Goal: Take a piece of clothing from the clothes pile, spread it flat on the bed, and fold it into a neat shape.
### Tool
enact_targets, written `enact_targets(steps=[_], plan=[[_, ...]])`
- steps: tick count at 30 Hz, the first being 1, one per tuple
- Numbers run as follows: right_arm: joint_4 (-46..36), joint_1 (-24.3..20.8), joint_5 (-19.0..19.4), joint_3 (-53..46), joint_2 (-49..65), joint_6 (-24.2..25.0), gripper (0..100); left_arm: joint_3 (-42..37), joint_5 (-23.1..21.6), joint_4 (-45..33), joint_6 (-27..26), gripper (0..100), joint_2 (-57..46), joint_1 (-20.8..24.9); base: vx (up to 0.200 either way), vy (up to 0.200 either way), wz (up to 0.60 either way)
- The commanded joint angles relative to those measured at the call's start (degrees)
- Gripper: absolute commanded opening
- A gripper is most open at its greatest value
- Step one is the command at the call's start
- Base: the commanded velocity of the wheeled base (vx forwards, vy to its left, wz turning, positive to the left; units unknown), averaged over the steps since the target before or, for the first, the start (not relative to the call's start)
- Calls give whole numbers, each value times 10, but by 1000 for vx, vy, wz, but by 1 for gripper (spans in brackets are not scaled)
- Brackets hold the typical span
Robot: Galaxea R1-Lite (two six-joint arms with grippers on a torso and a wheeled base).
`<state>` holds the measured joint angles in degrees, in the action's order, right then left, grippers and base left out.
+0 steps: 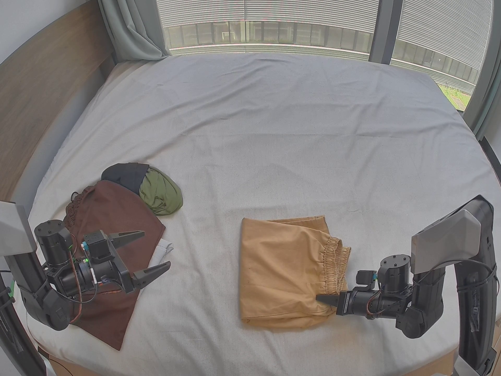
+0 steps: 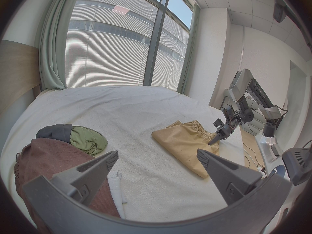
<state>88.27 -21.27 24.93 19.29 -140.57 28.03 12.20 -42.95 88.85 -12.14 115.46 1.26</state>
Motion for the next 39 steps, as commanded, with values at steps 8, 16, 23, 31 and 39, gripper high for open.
enact_targets(steps=[8,16,23,31,39], plan=[[0,-12,9,-7,51,2,0,-1,1,0,0,100,0,-2,0,0,0],[0,-23,18,-16,93,4,0,-1,1,0,0,100,-1,-2,0,0,0],[0,-32,28,-25,121,16,0,-2,1,0,0,100,-1,-2,0,0,0],[0,-40,33,-25,144,18,0,-5,1,0,0,100,-1,0,0,0,0],[0,-47,39,-24,172,29,0,-5,1,-1,0,100,-1,0,0,0,0]])
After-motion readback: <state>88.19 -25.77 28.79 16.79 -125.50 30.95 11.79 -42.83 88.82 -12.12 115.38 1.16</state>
